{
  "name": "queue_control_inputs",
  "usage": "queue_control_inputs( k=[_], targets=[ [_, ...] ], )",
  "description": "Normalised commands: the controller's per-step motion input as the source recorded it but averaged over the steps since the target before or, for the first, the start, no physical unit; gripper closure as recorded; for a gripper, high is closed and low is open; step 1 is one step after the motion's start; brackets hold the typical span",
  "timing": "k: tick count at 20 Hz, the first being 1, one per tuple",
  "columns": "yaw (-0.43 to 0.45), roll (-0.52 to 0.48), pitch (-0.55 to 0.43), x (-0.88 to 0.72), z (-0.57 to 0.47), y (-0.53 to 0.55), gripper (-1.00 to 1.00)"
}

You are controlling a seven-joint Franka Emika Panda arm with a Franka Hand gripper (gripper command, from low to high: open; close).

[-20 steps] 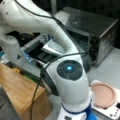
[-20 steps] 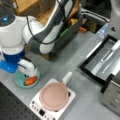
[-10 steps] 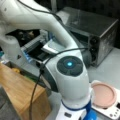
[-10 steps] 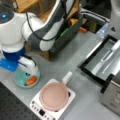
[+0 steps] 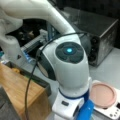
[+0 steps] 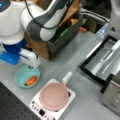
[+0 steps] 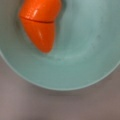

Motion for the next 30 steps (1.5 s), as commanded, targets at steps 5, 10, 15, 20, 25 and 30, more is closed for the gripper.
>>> queue_control_inputs(
  k=[5,10,15,20,25,30],
  targets=[
    [-0.186,-0.049,0.056,-0.18,0.07,0.32,-1.0],
    [-0.212,-0.09,0.046,-0.31,0.12,0.46,-1.0],
    [-0.166,-0.095,0.026,-0.47,0.13,0.53,-1.0],
    [-0.119,-0.107,-0.091,-0.55,0.02,0.46,-1.0],
    [-0.081,-0.098,-0.148,-0.71,-0.02,0.37,-1.0],
    [-0.087,-0.026,-0.213,-0.69,-0.02,0.27,-1.0]
  ],
)
